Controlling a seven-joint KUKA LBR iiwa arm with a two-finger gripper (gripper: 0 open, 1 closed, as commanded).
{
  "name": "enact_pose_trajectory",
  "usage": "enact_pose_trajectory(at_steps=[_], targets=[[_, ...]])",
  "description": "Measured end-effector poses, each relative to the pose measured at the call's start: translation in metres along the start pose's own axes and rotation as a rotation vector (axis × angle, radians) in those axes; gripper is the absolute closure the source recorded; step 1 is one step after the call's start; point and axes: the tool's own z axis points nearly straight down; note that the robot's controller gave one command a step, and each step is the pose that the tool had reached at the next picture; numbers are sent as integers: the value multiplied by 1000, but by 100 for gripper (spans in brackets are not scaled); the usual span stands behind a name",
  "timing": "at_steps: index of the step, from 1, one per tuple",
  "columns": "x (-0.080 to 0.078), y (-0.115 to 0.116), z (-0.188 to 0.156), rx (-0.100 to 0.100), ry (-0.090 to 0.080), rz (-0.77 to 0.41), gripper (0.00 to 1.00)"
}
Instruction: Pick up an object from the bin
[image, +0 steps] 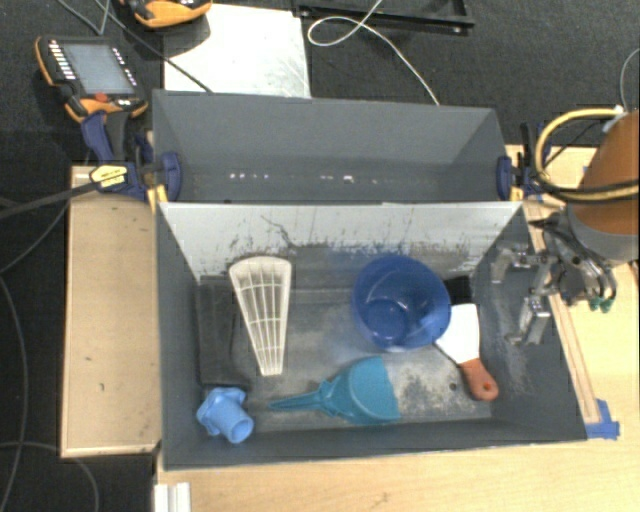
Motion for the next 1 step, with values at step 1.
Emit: enact_pose_trajectory(at_steps=[1], targets=[[-2, 1, -5, 2, -8, -5, 0]])
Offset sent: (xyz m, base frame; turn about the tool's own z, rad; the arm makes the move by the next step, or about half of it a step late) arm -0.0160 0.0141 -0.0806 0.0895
